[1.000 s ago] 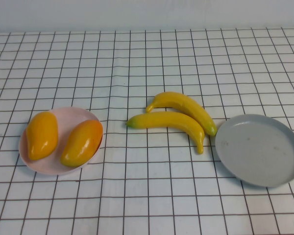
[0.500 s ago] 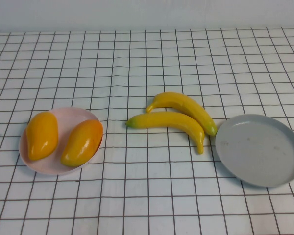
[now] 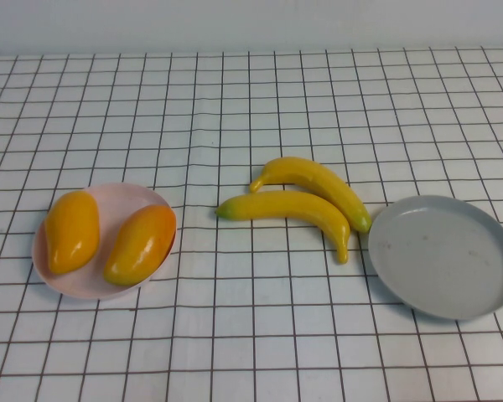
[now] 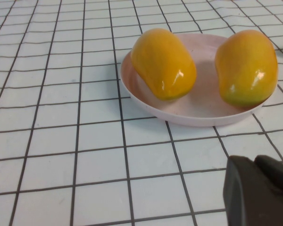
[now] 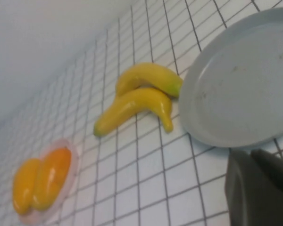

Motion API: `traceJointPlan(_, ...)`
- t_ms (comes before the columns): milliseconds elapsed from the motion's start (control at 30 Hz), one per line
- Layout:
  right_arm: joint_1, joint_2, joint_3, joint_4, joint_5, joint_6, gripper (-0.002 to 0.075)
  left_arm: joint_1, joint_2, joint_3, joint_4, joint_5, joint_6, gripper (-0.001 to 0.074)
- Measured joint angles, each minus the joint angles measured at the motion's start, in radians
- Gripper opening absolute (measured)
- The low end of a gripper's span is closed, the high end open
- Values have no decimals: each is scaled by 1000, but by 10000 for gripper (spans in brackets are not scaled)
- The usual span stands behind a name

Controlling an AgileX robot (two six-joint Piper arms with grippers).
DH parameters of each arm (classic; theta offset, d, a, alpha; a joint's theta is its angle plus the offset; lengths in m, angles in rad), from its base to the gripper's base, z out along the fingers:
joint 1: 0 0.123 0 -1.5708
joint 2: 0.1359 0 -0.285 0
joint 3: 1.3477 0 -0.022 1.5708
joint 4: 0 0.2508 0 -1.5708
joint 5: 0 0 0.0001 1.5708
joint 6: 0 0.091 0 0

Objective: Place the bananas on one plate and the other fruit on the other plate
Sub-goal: Put another type of fruit in the right plate

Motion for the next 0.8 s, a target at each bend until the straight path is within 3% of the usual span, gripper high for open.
traceJointPlan(233, 0, 451, -371, -326, 303, -33, -15, 0, 0, 0, 0, 0, 0, 4)
traceJointPlan(433, 22, 848, -632, -407, 483, -122, -15, 0, 0, 0, 0, 0, 0, 4)
traceJointPlan(667, 275, 1219, -922, -564, 492, -133, -15, 0, 0, 0, 0, 0, 0, 4)
traceJointPlan(800, 390, 1475, -1136, -633, 591, -228, -15, 0, 0, 0, 0, 0, 0, 4)
